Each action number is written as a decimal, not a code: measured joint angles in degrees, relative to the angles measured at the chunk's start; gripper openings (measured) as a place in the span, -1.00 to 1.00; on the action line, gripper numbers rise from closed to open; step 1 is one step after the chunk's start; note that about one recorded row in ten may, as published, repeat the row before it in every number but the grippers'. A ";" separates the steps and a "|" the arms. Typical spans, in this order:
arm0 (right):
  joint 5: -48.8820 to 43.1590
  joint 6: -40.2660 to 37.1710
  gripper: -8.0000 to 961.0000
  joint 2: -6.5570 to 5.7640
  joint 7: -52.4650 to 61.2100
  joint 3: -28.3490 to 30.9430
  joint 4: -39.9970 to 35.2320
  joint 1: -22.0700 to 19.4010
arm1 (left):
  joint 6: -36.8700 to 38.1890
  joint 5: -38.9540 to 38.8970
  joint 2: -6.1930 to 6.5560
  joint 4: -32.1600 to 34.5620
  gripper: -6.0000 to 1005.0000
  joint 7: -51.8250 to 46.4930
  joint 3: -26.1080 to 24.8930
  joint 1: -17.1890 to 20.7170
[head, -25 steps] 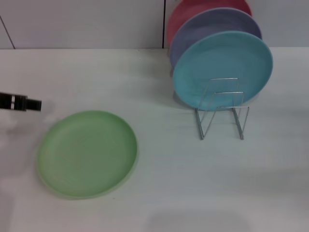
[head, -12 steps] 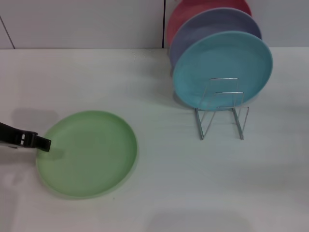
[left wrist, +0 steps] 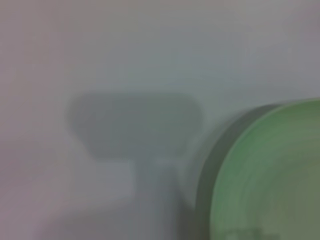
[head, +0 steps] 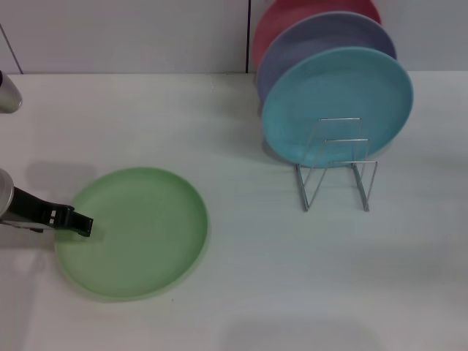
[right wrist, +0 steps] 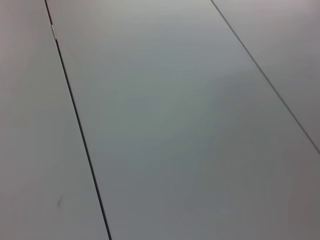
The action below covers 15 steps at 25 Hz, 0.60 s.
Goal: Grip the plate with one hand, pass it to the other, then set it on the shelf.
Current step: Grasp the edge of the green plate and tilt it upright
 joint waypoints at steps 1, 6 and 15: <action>0.00 0.01 0.34 0.00 0.00 0.00 0.03 0.00 | 0.00 0.00 0.00 0.00 0.58 0.00 0.00 0.00; -0.01 0.03 0.34 -0.04 -0.02 0.00 0.11 0.01 | 0.61 0.01 0.02 2.59 0.57 -0.10 -0.23 -1.06; -0.02 0.16 0.34 -0.21 -0.03 0.00 0.12 0.00 | 0.88 0.01 0.05 4.33 0.54 -0.11 -0.26 -1.59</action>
